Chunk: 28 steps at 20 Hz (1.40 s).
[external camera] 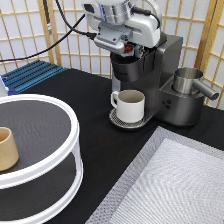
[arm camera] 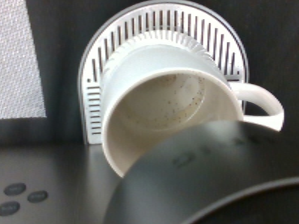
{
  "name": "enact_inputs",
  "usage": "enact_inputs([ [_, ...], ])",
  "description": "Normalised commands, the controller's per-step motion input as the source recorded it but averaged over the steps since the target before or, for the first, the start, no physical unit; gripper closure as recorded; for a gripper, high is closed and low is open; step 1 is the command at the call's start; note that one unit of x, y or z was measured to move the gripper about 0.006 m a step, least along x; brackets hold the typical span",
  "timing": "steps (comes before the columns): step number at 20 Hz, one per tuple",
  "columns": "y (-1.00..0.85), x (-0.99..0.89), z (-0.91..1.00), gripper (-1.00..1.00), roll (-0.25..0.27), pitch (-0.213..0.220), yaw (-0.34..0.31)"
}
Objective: Make coffee
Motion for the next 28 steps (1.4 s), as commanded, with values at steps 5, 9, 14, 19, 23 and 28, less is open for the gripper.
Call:
enact_inputs([
  [5, -0.81, -0.28, -0.11, -1.0, 0.001, -0.059, -0.071],
  [9, -0.65, -0.32, 0.53, -1.0, 0.036, -0.006, -0.067],
  [14, 0.41, -0.35, 1.0, -1.0, -0.002, -0.095, -0.089],
  [19, 0.95, 0.04, 1.0, -1.0, -0.069, -0.036, -0.042],
  [23, 1.0, 0.16, 0.96, -1.0, -0.097, 0.028, -0.003],
  [28, 0.87, 0.16, 0.37, -1.0, -0.178, 0.067, -0.036],
])
